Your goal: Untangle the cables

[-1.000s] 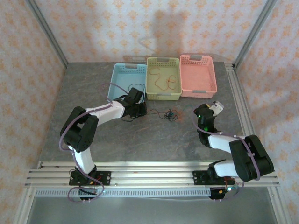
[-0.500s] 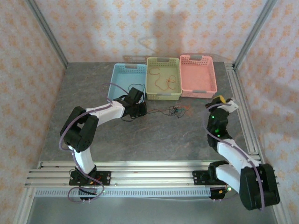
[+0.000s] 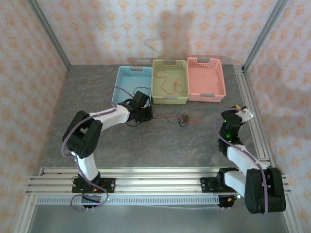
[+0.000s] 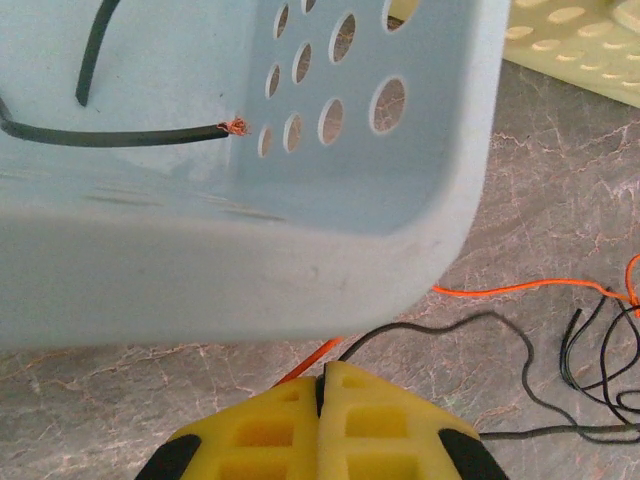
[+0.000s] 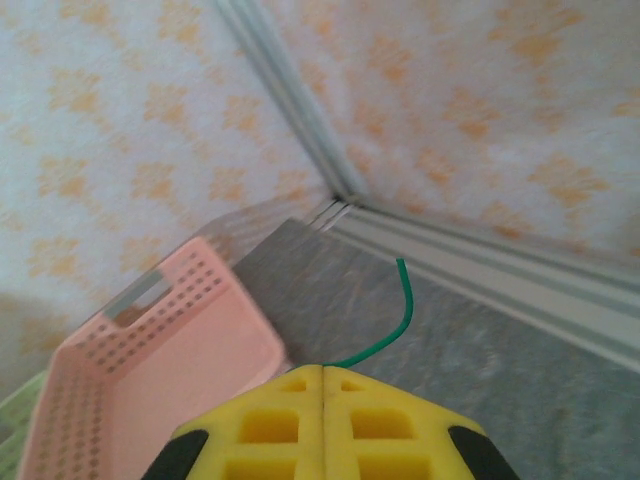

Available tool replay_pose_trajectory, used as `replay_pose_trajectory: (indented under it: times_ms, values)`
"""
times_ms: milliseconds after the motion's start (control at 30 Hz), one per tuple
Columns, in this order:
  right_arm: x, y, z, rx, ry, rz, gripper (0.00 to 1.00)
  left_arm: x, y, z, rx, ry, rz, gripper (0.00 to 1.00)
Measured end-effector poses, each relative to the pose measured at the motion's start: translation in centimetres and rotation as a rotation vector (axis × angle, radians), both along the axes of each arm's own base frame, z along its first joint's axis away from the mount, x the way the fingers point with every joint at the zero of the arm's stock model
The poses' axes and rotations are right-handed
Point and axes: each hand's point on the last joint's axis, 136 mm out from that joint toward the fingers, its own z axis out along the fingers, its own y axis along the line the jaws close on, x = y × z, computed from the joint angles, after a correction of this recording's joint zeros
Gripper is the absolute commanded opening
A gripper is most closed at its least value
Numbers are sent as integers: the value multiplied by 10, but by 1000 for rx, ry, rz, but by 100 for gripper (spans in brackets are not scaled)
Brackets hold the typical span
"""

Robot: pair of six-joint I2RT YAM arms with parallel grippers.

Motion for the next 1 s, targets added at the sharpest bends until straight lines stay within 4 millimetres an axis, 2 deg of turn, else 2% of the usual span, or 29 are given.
replay_pose_trajectory:
  times_ms: [133, 267, 367, 533, 633, 700, 800, 867, 1000]
  values:
    - [-17, -17, -10, -8, 12, -102, 0, 0, 0, -1, -2, -3, 0, 0]
    - [-16, -15, -9, 3, 2, -88, 0, -2, 1, -3, -4, 4, 4, 0]
    - [5, 1, -18, 35, 22, 22, 0, -2, 0, -3, -6, 3, 4, 0]
    - [41, 36, -44, 116, 90, 236, 0, -2, 0, -3, -5, 3, 4, 0]
    - [55, 58, -50, 154, 103, 351, 0, -2, 0, -3, -5, 3, 5, 0]
    - [62, 72, -51, 176, 101, 425, 8, -2, 0, -3, -6, 2, 4, 0]
    - [68, 90, -53, 201, 103, 508, 35, -3, 1, -5, -4, 6, 4, 0]
    - [68, 94, -53, 204, 104, 518, 47, -3, 1, -5, -4, 5, 4, 0]
    - [63, 83, -46, 188, 99, 460, 51, -2, 1, -4, -5, 4, 4, 0]
